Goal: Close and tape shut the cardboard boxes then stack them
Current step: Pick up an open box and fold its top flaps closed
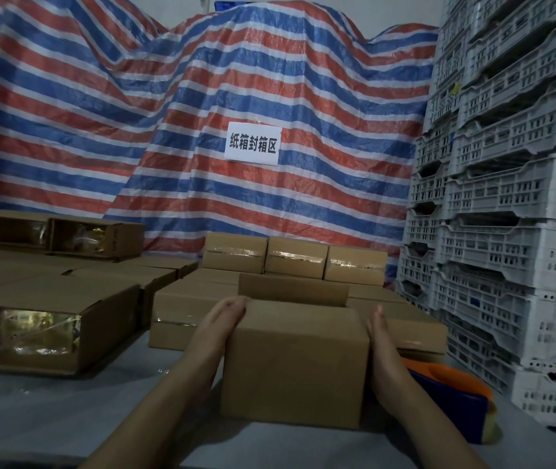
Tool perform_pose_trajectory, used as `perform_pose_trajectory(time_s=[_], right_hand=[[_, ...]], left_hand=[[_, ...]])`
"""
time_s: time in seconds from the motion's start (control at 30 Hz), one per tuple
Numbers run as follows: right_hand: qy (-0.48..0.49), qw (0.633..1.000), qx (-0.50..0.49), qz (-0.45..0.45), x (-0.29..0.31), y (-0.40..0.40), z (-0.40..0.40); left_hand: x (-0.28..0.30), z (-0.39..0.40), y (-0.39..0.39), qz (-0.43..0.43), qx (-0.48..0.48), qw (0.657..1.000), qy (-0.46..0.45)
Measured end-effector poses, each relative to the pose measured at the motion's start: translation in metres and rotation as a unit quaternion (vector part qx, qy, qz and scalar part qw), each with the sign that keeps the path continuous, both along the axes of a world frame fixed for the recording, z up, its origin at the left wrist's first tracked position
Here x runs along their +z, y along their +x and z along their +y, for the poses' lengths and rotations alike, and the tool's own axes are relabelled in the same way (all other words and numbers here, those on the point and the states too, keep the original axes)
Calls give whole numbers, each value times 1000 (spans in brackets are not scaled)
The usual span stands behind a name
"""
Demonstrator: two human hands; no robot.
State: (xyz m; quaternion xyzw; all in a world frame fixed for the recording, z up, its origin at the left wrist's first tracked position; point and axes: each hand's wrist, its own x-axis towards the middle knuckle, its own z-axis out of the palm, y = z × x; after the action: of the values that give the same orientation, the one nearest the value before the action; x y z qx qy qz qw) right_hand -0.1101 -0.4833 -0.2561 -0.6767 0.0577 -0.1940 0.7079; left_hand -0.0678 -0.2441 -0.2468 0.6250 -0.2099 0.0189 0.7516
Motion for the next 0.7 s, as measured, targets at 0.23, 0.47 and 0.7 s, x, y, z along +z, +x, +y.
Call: perform_pose_trajectory(time_s=[0.23,0.47,0.7], right_hand=[[-79,995,16,-58,9,-5,7],[-60,996,53,-45,9,-6,-2],[29,995,44,-90,8,-4,-3]], left_hand=[[6,-10,6,17,19,999,-21],[4,-10,3,2,11,998,-57],[0,-9,13,-49,1,994,-93]])
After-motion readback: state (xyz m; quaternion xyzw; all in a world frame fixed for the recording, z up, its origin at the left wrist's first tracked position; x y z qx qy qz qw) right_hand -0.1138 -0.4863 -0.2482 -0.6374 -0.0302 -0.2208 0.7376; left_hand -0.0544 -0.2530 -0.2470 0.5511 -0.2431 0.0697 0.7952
